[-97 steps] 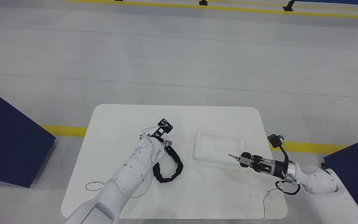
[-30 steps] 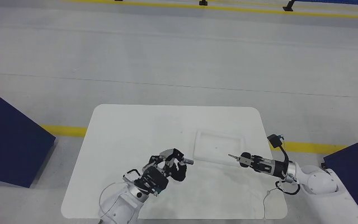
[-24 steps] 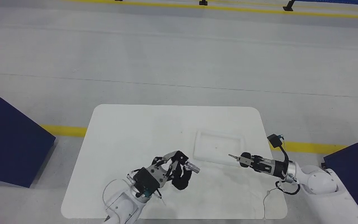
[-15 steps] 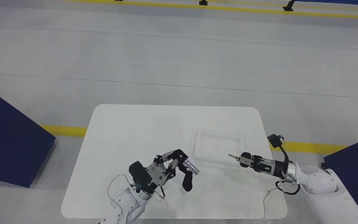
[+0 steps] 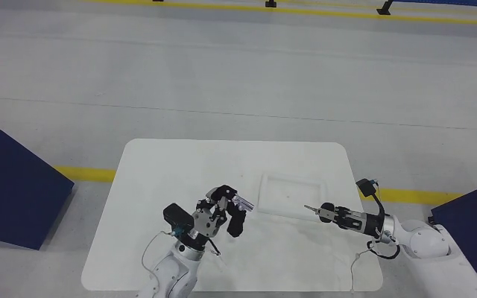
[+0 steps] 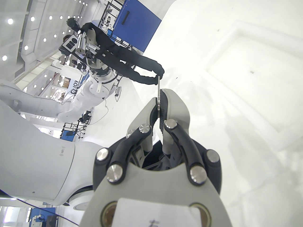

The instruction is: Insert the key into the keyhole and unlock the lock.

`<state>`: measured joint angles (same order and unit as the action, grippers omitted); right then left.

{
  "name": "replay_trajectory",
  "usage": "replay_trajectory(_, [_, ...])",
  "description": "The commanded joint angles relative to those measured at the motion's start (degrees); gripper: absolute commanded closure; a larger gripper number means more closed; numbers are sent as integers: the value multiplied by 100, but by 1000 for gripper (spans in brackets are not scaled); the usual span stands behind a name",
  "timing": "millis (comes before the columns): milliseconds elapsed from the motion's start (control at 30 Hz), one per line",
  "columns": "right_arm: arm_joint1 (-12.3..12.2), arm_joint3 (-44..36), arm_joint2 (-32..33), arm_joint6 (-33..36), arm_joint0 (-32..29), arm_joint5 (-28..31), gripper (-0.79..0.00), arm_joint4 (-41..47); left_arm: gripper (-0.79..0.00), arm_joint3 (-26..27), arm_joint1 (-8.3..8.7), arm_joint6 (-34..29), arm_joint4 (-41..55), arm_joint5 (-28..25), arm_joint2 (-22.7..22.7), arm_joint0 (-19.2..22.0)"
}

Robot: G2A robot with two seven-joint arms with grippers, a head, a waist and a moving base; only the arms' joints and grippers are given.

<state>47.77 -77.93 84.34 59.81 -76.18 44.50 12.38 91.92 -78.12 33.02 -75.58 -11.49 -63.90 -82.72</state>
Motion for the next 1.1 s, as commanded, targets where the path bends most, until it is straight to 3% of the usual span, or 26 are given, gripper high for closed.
replay_trajectory(0, [0,0,0,0,0,0,0,0,0,152,9,-133,57,221,-77,-161])
replay_trajectory(100, [0,0,0,0,0,0,0,0,0,344,18,-254,134,394,-170,-319])
replay_trajectory(533, [19,-236,-91,-223,-76,-90,0,-108,0,347,18,-355,168,371,-164,-324])
replay_trajectory(700, [34,-469,-251,-64,-108,13,0,371,0,319,4,-368,413,233,-104,-355])
replay_trajectory(867, [-34,-731,-404,374,-94,-376,0,1221,0,250,19,-342,578,-79,-133,-400])
replay_trajectory(1067, [-111,-709,-540,908,129,-910,0,1788,0,234,13,-315,614,3,-120,-459])
